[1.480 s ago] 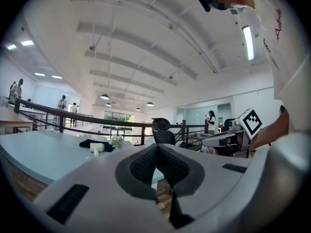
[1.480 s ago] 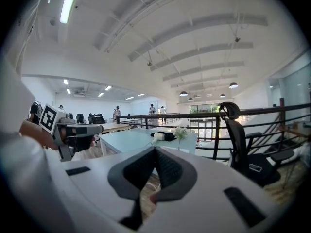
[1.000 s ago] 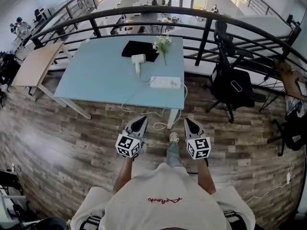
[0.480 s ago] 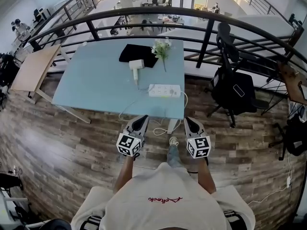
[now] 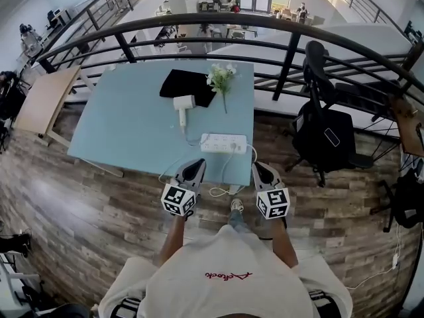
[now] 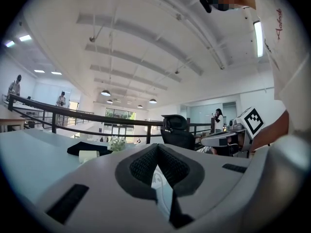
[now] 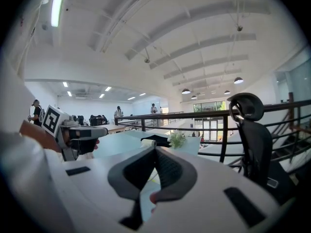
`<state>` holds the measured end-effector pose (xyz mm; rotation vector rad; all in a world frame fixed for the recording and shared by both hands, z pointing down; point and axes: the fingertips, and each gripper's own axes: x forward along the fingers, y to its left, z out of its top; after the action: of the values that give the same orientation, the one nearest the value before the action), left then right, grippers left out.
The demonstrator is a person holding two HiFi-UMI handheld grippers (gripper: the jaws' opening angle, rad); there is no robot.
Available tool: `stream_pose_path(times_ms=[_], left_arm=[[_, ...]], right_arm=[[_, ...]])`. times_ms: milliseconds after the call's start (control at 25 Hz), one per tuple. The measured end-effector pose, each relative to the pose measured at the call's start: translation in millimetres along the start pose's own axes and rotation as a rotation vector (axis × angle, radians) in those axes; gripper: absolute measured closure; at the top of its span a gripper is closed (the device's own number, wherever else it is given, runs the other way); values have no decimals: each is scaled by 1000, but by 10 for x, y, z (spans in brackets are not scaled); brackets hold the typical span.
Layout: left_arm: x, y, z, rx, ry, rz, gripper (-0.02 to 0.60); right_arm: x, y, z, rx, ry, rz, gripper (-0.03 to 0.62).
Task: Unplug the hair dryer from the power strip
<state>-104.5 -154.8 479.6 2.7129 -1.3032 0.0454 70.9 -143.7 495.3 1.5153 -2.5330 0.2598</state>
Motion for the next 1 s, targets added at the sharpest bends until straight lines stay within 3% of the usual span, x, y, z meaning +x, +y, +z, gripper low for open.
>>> stream_pose_path(times_ms=[560,1000], left_arm=[[884,467,120,-8,12,59,572],[1125,719,-22,-19,52,127,572]], right_arm=[[845,-636,303,-6,-4,68,577],[1261,-869,341,-12,5,133,577]])
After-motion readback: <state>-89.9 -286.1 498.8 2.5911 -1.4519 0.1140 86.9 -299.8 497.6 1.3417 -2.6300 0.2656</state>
